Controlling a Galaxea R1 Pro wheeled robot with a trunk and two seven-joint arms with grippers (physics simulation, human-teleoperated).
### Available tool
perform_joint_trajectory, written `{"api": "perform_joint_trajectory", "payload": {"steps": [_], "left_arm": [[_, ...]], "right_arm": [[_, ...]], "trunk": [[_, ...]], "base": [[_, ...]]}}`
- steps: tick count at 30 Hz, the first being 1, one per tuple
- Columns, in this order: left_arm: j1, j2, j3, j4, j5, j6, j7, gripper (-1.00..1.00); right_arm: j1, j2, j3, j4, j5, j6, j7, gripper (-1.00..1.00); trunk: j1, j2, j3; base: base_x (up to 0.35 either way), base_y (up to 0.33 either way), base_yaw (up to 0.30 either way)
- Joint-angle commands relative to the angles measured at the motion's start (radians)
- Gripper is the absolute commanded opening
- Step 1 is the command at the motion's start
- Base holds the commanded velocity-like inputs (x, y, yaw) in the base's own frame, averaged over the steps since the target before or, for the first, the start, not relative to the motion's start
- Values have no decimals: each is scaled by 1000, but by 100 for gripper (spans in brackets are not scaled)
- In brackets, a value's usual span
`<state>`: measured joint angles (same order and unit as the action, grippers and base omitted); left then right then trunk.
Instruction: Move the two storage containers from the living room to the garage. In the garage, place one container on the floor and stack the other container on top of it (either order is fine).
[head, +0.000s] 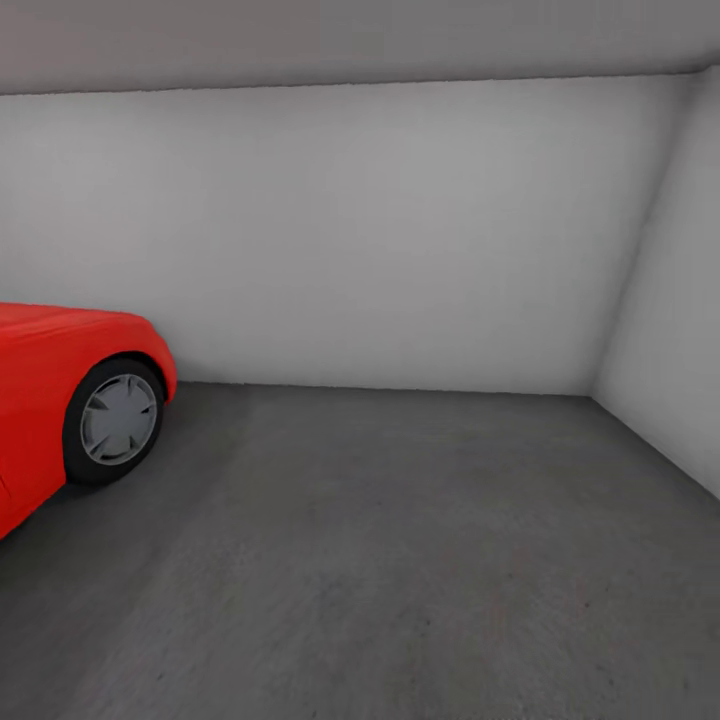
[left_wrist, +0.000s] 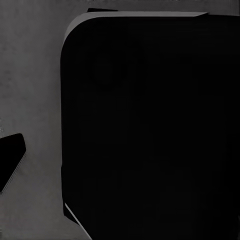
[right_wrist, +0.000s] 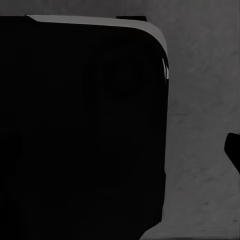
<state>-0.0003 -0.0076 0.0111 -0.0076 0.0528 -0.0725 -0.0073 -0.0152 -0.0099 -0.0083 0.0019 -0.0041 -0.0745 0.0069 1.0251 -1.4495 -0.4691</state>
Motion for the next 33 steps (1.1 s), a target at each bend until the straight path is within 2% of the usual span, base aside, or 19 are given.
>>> {"api": "perform_joint_trajectory", "payload": {"steps": [1, 11, 20, 33], "left_arm": [[0, 0, 1, 0, 6, -3, -1, 100], [0, 1, 1, 0, 20, -3, -1, 100], [0, 1, 0, 0, 74, -1, -1, 100], [-1, 1, -1, 0, 82, -3, -1, 100]], "right_arm": [[-1, 0, -1, 1, 0, -4, 1, 100], [-1, -1, -1, 2, -1, -4, 1, 100], [-1, -1, -1, 1, -1, -4, 1, 100], [-1, -1, -2, 2, -1, -4, 1, 100]], "trunk": [[0, 0, -1], [0, 0, -1], [0, 0, -1], [0, 0, -1]], "base": [[0, 0, -300], [0, 0, -300], [0, 0, -300], [0, 0, -300]]}}
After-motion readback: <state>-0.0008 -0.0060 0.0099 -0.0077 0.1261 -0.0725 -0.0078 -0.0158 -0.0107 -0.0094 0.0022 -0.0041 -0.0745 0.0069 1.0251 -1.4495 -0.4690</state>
